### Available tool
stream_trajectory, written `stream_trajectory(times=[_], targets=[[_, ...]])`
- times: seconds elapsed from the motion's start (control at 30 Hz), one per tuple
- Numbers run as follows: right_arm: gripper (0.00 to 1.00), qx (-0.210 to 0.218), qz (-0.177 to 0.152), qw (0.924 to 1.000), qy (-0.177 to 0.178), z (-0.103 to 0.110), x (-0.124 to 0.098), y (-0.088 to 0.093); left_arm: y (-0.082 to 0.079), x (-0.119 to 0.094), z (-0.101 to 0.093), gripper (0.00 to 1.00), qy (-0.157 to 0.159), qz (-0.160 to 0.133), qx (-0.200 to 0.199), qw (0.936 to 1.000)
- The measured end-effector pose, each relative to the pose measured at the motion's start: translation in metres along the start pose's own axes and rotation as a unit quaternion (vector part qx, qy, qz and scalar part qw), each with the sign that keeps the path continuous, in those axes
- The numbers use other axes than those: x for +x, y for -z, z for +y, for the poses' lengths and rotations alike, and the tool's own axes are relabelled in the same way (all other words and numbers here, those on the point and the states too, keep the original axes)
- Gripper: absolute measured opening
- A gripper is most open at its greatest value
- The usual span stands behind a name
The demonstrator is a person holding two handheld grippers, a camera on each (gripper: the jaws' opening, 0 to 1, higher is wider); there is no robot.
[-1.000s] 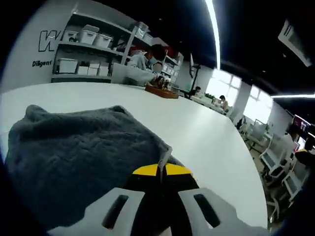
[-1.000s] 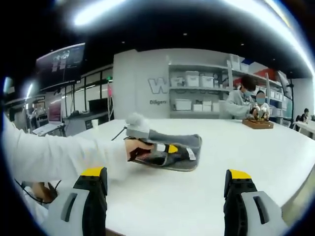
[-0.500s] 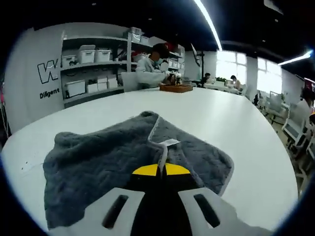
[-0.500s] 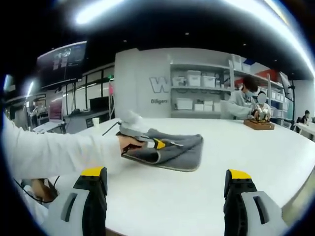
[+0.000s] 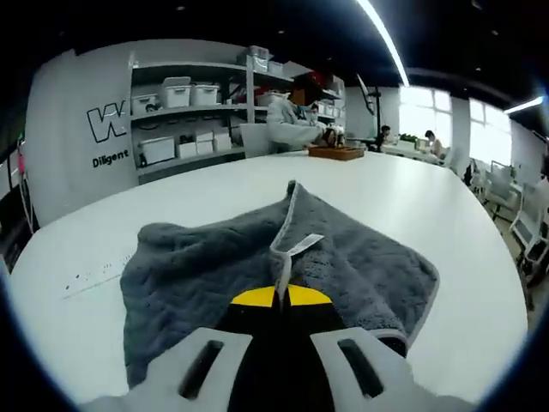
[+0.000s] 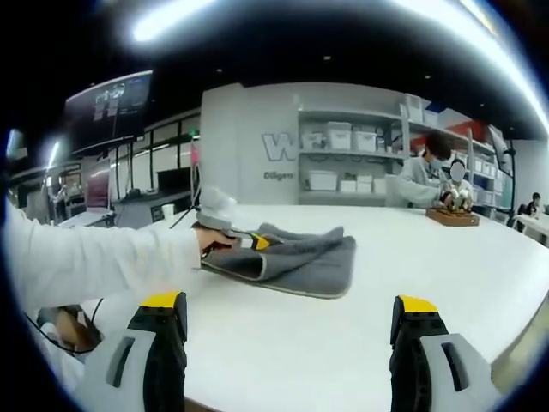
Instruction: Open the folded towel by lifting each exposed corner and separating the folded layers until the towel lies flat within the target outline without major curled edges
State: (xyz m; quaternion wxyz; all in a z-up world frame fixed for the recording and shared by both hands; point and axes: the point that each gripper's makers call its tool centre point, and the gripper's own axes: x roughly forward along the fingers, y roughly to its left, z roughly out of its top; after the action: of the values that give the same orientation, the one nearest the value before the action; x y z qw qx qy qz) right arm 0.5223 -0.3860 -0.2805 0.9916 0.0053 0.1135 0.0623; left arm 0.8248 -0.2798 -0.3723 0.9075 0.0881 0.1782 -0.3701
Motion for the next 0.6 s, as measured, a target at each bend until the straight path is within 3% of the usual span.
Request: stream_trajectory(times=[0.6], targets=[[0.99,-0.004,0.010,0.9999,-0.002,0.002,0.003,0.004,0.009,-0.032,0.056,0.02,-0.051,0.003,0.005,0.9987]])
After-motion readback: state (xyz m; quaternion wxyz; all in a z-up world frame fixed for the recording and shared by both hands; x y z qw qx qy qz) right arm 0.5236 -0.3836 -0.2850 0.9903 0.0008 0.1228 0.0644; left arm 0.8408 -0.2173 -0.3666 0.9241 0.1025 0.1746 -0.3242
